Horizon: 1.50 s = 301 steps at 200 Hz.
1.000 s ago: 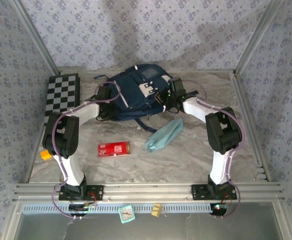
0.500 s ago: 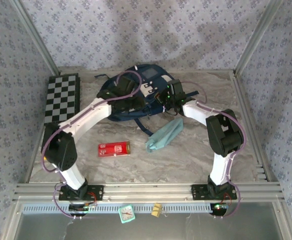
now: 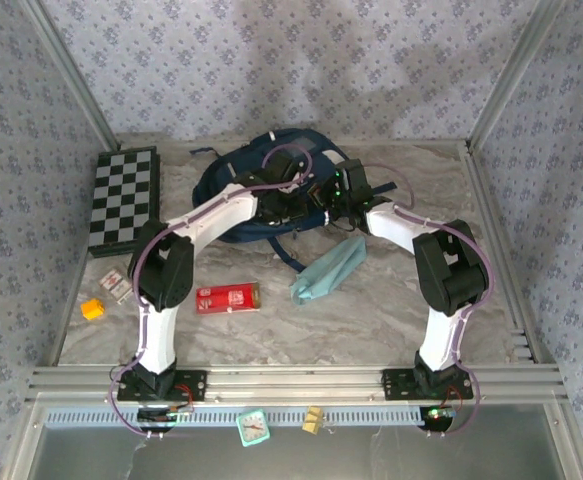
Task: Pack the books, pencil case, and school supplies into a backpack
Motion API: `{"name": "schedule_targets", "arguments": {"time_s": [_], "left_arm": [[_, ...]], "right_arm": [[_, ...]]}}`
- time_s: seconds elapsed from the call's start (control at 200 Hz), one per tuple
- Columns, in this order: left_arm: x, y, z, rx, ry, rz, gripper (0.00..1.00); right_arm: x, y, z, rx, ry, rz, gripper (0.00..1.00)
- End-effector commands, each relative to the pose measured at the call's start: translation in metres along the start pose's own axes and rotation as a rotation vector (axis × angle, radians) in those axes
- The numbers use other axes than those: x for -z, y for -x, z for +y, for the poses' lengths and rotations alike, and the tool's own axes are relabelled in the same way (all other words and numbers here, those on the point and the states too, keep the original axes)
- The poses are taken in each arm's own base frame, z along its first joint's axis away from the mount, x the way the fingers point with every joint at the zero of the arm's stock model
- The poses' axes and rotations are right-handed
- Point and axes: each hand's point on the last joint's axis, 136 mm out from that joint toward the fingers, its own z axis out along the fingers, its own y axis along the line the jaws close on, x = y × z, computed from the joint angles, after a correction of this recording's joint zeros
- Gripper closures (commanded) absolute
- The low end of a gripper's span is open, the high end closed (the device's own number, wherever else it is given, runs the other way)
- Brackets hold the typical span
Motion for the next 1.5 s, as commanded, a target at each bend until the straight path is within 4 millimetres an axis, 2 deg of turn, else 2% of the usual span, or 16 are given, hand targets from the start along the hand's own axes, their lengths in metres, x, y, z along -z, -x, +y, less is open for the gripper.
{"name": "schedule_targets", "arguments": {"time_s": [0.0,0.135,0.185,0.29,0.52,0.685,0.95,1.049,1.249,1.429,1.499], "left_arm": [[0.003,0.009,-0.006,0.018,0.003,-0.006,0.6],[-0.003,0.02,0.0,0.049,0.032,-0.033,0.59],[-0.006,0.02,0.009,0.071,0.071,-0.016,0.59],[-0.011,0.025,0.01,0.092,0.087,-0.027,0.59],[-0.017,0.032,0.012,0.11,0.096,-0.045,0.71],[-0.004,0.037,0.012,0.106,0.08,-0.064,0.85],[0.022,0.039,0.027,0.105,0.053,-0.065,0.97],[0.029,0.035,0.044,0.081,0.096,-0.058,0.98],[0.026,0.023,0.079,0.126,0.072,0.015,1.0],[0.034,0.01,0.099,0.124,0.054,0.062,1.0],[0.038,0.013,0.097,0.128,-0.001,0.058,1.0]], "right_arm": [[0.017,0.001,0.046,0.023,0.144,-0.01,1.0],[0.016,-0.004,0.046,0.022,0.144,0.0,1.0],[0.016,-0.005,0.047,0.019,0.151,0.002,1.0],[0.015,-0.009,0.048,0.021,0.151,0.008,1.0],[0.016,-0.011,0.046,0.014,0.152,0.011,1.0],[0.018,-0.007,0.042,0.027,0.142,0.008,1.0],[0.022,0.014,0.036,0.067,0.108,-0.012,1.0],[0.022,0.021,0.033,0.075,0.097,-0.018,1.0],[0.016,0.03,0.033,0.117,0.077,0.001,1.0],[0.006,0.045,0.025,0.131,0.042,0.003,1.0],[0.001,0.051,0.021,0.135,0.027,0.013,1.0]]}}
